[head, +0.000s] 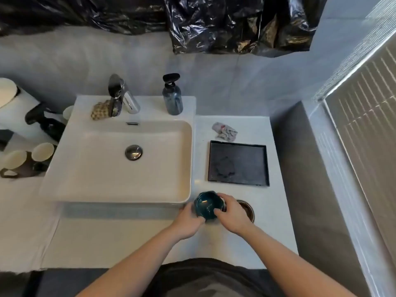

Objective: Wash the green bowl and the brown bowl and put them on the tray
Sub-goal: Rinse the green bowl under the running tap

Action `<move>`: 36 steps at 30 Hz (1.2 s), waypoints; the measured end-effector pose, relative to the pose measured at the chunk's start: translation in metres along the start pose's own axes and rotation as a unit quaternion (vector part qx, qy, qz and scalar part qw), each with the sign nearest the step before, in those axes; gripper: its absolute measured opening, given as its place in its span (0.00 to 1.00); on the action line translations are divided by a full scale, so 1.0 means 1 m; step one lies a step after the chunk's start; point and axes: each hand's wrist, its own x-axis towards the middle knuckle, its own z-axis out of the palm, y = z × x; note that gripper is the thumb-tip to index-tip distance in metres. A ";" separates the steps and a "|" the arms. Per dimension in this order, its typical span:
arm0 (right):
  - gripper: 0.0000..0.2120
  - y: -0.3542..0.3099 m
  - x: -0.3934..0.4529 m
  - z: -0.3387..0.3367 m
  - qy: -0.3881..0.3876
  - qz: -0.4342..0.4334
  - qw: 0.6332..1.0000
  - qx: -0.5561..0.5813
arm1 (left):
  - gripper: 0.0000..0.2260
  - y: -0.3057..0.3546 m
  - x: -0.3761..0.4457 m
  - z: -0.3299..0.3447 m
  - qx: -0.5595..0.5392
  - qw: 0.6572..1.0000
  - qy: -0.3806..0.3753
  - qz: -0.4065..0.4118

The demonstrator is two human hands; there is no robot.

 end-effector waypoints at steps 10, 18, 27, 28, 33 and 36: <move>0.32 -0.014 0.030 0.005 -0.070 0.041 0.995 -0.050 | 0.30 0.004 0.006 0.022 -0.115 0.988 0.085 -0.059; 0.18 -0.011 -0.022 0.005 -0.040 -0.008 0.998 0.057 | 0.22 0.000 -0.056 -0.008 -0.213 0.974 0.064 -0.031; 0.18 -0.087 -0.084 0.027 -0.016 -0.092 0.964 0.250 | 0.18 -0.006 -0.147 -0.085 -0.223 0.962 0.134 0.079; 0.18 -0.099 -0.085 0.030 -0.014 -0.100 0.959 0.263 | 0.17 -0.008 -0.153 -0.097 -0.221 0.961 0.142 0.083; 0.17 -0.157 -0.081 0.055 -0.001 -0.113 0.944 0.311 | 0.15 -0.019 -0.171 -0.158 -0.205 0.959 0.157 0.114; 0.17 -0.191 -0.075 0.074 0.014 -0.117 0.936 0.332 | 0.14 -0.028 -0.168 -0.195 -0.210 0.957 0.159 0.119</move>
